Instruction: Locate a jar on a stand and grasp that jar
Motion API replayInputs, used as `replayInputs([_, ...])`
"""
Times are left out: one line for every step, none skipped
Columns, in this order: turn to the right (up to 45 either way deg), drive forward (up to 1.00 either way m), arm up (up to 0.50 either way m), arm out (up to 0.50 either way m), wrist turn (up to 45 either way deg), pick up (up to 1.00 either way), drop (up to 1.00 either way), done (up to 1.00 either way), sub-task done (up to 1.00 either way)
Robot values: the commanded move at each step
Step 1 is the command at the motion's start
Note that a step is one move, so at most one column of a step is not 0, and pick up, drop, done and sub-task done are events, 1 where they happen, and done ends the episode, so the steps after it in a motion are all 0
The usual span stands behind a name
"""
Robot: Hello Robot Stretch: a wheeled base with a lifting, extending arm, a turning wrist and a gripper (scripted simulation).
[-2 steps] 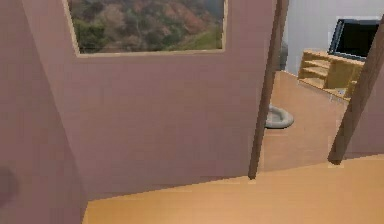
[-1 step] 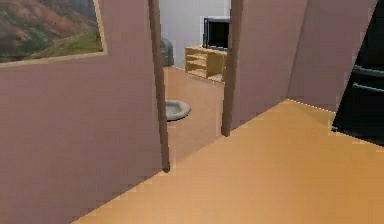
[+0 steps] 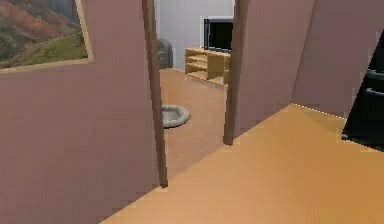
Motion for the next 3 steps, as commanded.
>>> replayInputs([3.0,0.00,0.00,0.00,0.0,0.00,0.00,0.00,0.00])
replayInputs([0.0,1.00,0.00,0.00,0.0,0.00,0.00,0.00,0.00])
replayInputs([12.0,0.00,0.00,0.00,0.0,0.00,0.00,0.00,0.00])
